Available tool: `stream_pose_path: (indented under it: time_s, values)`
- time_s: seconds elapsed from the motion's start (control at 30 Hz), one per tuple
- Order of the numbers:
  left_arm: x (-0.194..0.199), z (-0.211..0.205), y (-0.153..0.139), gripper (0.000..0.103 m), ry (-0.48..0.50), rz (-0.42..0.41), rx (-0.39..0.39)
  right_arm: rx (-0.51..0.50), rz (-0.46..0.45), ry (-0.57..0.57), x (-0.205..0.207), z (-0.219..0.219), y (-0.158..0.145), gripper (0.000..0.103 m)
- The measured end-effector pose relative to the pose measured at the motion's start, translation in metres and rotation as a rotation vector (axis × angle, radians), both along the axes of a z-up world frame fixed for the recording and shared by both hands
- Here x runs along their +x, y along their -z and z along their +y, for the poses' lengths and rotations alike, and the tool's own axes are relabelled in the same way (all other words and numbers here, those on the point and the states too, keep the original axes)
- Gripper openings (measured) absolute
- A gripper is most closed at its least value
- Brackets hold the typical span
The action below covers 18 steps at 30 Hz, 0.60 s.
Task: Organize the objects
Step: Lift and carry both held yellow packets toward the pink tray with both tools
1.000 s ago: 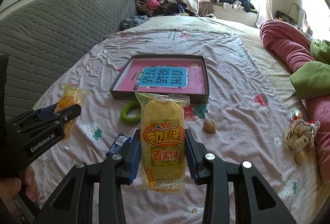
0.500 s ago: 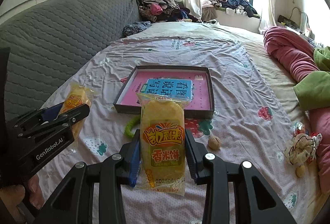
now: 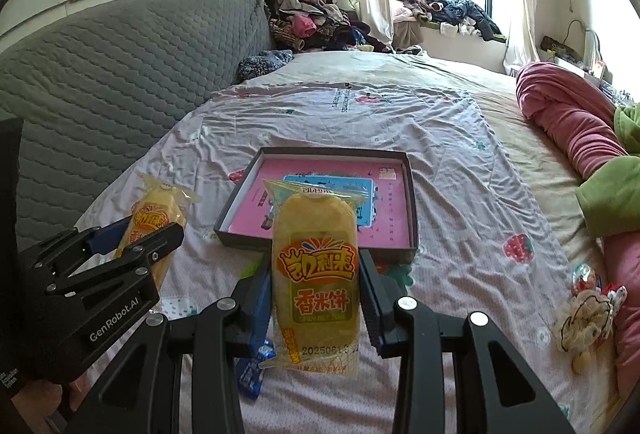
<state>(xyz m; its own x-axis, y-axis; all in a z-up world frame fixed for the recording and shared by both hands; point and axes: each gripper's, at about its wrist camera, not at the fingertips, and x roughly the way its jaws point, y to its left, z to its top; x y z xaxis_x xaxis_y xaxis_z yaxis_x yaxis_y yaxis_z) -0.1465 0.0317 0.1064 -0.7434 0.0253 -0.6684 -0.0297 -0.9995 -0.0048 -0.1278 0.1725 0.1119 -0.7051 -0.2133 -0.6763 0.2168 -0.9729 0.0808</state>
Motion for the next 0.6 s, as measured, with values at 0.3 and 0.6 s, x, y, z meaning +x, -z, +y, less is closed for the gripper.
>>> stream_pose_path:
  time_s: [0.3, 0.6]
  values:
    - [-0.037, 0.001, -0.001, 0.04, -0.007, 0.007, 0.002, -0.005, -0.001, -0.004, -0.034, 0.0, 0.003, 0.039]
    - [-0.08, 0.006, 0.0, 0.04, -0.008, 0.003, 0.01, -0.013, 0.024, -0.016, -0.067, -0.004, -0.001, 0.039]
